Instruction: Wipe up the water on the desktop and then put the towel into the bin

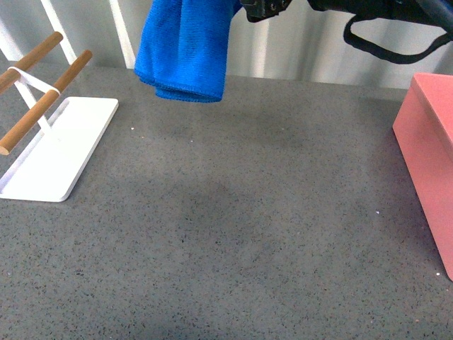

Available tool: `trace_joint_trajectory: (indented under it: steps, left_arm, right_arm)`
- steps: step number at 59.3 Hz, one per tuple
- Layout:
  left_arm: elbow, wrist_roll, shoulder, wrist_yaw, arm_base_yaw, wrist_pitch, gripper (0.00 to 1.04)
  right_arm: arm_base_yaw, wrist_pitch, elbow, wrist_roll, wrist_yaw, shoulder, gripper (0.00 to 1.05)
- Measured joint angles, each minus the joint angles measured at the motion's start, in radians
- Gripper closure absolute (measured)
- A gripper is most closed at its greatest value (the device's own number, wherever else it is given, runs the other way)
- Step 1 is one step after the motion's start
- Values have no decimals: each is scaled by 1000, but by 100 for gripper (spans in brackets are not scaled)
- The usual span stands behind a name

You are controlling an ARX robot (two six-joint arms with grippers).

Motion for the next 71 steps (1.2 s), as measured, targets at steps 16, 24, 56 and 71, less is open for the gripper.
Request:
trace_joint_trajectory:
  steps: [16,24,56,71]
  left_arm:
    - [0,-19,3,18,0,19,101]
    - [0,-21,3,17,1,26,101]
    - [0,-23,3,-71,-3,24,57]
    - [0,97,3,-222,-14,-25,8]
  right_arm:
    - [28,21,15,31,26,5,92]
    - [21,31,15,40,26,5,101]
    - [-47,48,-21,70,25,-66,101]
    - [-87,58,-58,122,31,-132,101]
